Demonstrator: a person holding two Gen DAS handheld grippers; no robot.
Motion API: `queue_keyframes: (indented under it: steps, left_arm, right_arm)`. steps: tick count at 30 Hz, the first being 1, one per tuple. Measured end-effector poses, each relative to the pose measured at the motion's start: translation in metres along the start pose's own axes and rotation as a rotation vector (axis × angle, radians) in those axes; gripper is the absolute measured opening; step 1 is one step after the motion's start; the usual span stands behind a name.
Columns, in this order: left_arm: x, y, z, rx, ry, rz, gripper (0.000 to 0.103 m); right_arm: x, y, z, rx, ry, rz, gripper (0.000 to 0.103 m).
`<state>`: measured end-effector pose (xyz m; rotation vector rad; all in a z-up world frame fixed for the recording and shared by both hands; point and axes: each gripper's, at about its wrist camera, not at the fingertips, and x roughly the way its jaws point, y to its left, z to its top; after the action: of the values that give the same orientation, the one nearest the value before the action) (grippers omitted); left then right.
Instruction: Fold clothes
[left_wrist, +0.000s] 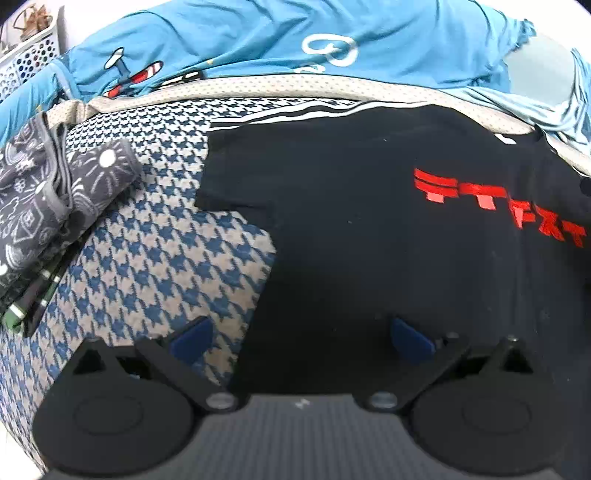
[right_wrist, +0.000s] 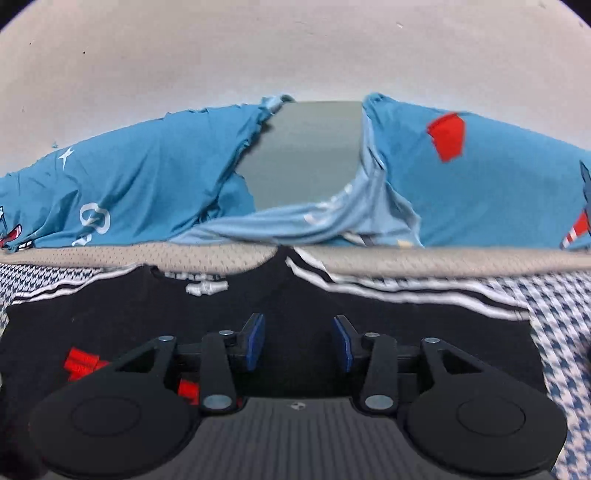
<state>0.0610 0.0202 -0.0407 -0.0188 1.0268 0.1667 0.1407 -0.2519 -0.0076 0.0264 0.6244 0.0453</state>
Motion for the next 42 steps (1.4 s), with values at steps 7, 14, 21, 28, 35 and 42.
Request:
queue_keyframes:
  steps: [7,14,21,28,35,42]
  left_arm:
    - [0.001,-0.005,-0.003,0.019,-0.002,-0.009,0.103]
    - [0.002,-0.008,-0.002,0.029,-0.009,-0.006,0.103]
    - [0.001,-0.013,-0.001,0.034,-0.013,-0.006,0.103]
    - [0.004,-0.021,-0.002,0.054,-0.016,0.006,0.103]
    - [0.006,-0.022,-0.001,0.053,-0.014,0.011,0.103]
    - [0.007,-0.021,-0.001,0.051,-0.014,0.007,0.103]
  right_arm:
    - [-0.018,-0.005,-0.019,-0.033,0.066,0.008,0.04]
    - [-0.041,-0.025,-0.031,-0.077,0.108,-0.02,0.04]
    - [-0.062,-0.063,-0.044,-0.068,0.147,-0.054,0.046]
    - [-0.058,-0.098,-0.048,0.112,0.182,-0.023,0.05]
    - [-0.048,-0.101,-0.051,0.216,0.166,0.007,0.052]
    - [-0.038,-0.089,-0.05,0.237,0.128,-0.024,0.031]
